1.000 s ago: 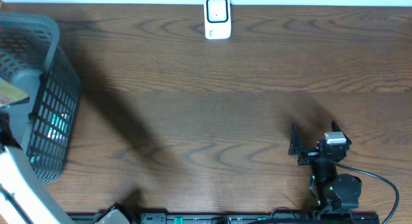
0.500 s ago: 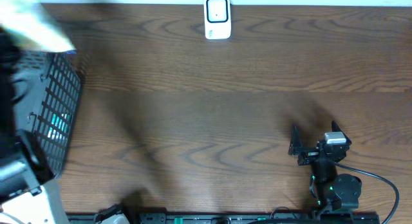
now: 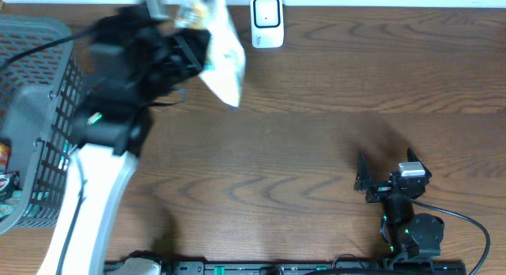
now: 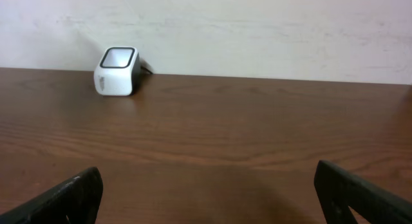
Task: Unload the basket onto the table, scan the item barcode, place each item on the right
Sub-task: 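Lift the snack bag out and carry it toward the white scanner, then release the snack bag on the table beside the scanner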
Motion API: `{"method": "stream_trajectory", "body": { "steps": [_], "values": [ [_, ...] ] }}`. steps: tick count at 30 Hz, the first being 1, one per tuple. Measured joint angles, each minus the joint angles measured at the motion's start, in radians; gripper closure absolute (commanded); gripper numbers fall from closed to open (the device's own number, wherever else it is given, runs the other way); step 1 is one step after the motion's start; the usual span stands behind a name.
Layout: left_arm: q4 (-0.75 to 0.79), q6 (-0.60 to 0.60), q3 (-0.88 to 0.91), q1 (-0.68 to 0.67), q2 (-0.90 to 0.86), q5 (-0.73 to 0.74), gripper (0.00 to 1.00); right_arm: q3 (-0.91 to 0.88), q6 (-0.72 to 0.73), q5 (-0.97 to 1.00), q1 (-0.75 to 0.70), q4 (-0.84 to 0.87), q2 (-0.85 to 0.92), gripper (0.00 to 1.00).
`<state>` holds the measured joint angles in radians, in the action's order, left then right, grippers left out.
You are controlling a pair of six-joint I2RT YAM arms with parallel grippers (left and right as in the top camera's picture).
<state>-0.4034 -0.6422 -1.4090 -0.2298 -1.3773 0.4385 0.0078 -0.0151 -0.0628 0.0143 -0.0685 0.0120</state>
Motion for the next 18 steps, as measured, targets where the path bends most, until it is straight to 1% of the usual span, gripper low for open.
{"method": "stream_trajectory", "body": {
  "steps": [4,11,15,18],
  "values": [
    [-0.002,0.011,0.0,-0.085,-0.144,-0.039,0.93,0.0,0.0,0.0,0.0,0.0,0.0,0.01],
    [0.002,0.014,0.0,-0.213,-0.375,-0.177,0.92,0.0,0.0,0.0,0.0,0.0,0.0,0.01],
    [0.017,0.014,0.0,-0.263,-0.462,-0.21,0.92,0.0,0.0,0.0,0.0,0.0,0.0,0.01],
    [0.055,0.014,0.0,-0.299,-0.494,-0.222,0.88,0.0,0.0,0.0,0.0,0.0,0.0,0.01]
  ]
}}
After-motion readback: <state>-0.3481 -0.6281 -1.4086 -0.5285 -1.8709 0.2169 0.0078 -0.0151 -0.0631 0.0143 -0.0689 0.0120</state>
